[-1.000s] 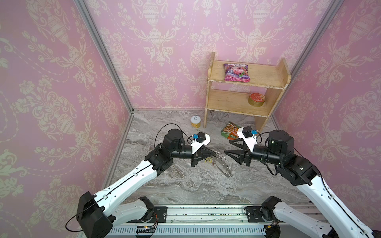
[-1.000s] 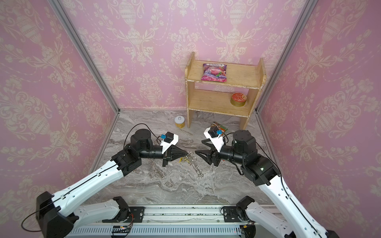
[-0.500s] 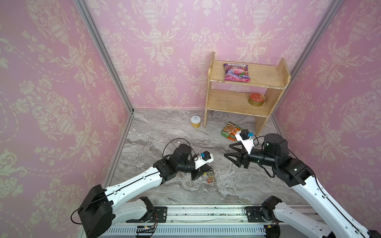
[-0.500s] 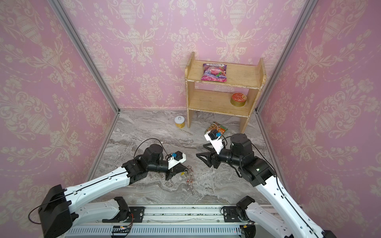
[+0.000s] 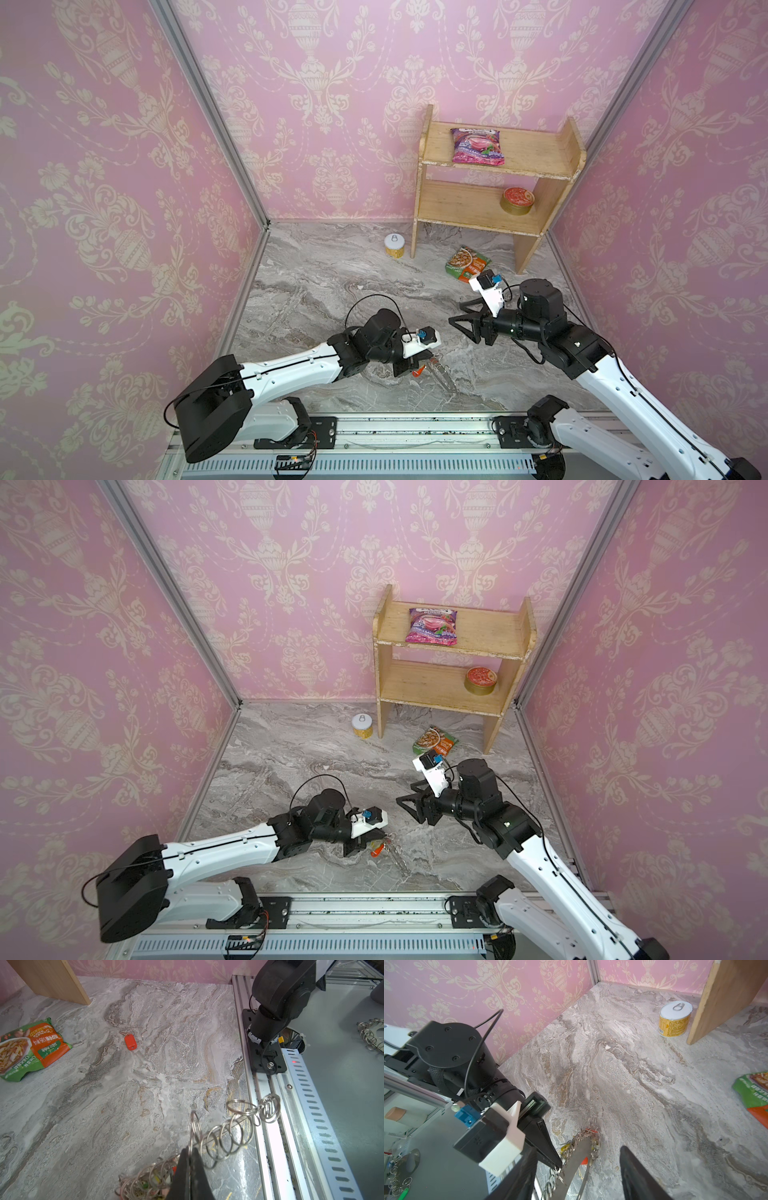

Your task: Put the keys on the keyring

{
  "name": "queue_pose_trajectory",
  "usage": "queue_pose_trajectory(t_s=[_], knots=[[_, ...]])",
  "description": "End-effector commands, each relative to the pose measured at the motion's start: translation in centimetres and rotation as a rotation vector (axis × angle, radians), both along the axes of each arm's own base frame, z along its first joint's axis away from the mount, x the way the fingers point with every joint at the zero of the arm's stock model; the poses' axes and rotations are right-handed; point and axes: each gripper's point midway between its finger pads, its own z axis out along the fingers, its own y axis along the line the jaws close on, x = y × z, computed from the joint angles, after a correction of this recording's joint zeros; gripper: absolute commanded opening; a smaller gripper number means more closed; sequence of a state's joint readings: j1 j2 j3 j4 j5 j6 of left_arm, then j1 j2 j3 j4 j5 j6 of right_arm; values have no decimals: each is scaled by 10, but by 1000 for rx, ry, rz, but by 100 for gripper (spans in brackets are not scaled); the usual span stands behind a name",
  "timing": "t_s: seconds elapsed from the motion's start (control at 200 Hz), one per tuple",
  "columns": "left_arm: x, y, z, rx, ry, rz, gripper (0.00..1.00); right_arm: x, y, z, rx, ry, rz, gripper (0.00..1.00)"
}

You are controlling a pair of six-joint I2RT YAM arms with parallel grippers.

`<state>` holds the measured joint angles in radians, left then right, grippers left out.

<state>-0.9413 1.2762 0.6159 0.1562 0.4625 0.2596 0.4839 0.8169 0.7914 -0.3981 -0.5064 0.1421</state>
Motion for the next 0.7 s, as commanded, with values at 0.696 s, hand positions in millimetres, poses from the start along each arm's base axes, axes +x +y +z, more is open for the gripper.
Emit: queue_pose_trajectory(t_s=[0.696], knots=[[5,1,-3,-22,-139,26,0,2,3,-90,44,311,-150,42]])
